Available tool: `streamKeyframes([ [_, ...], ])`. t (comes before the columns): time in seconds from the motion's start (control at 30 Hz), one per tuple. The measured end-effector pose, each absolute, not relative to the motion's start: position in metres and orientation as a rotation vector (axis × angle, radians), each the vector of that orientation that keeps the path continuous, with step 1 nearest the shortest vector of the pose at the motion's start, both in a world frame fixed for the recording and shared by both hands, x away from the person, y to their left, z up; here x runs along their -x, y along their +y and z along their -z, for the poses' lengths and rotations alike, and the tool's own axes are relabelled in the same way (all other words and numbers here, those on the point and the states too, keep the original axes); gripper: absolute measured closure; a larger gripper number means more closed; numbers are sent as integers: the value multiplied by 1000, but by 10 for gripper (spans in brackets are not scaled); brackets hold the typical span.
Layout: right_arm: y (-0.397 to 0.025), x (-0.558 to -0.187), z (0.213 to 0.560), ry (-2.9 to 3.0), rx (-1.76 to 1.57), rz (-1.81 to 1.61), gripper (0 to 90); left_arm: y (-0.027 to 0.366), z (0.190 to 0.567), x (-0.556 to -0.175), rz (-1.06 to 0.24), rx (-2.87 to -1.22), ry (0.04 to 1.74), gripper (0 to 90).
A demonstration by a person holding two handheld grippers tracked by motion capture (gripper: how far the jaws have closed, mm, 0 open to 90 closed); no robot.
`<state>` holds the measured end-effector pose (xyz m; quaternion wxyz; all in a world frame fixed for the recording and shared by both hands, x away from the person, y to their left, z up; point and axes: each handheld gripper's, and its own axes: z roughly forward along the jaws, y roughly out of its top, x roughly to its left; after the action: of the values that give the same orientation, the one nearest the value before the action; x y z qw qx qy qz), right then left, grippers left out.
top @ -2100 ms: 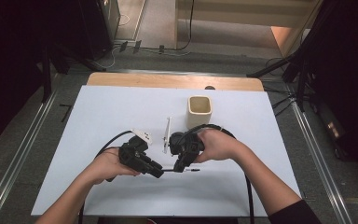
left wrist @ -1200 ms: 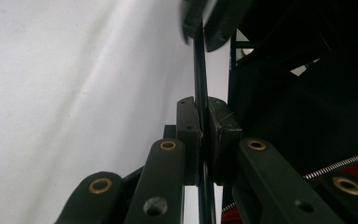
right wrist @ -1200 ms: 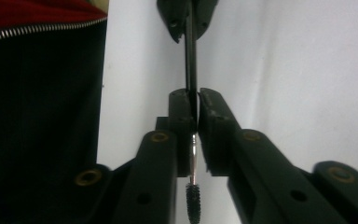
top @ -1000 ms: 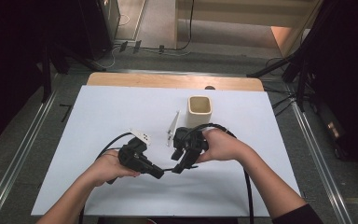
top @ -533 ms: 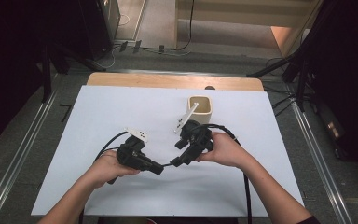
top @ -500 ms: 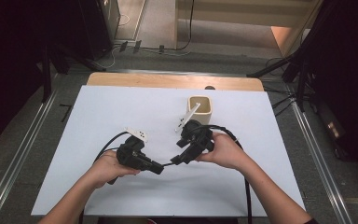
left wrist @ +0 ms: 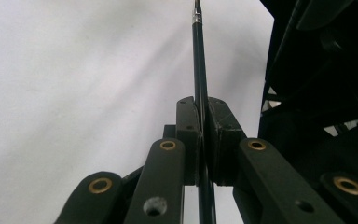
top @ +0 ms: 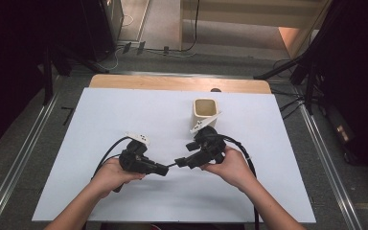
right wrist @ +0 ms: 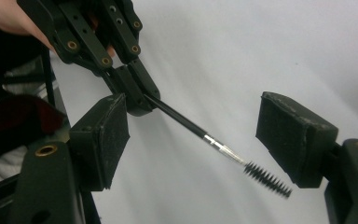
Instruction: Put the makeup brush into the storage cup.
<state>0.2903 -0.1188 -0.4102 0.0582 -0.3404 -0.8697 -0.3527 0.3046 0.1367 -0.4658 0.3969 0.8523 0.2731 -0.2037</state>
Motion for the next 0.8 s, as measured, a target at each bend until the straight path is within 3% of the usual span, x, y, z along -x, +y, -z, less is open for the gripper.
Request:
streamKeyframes([
  [0.8, -139, -251, 430, -2522, 1240, 1349, 335, 146, 470, -284, 342, -1962, 822, 848],
])
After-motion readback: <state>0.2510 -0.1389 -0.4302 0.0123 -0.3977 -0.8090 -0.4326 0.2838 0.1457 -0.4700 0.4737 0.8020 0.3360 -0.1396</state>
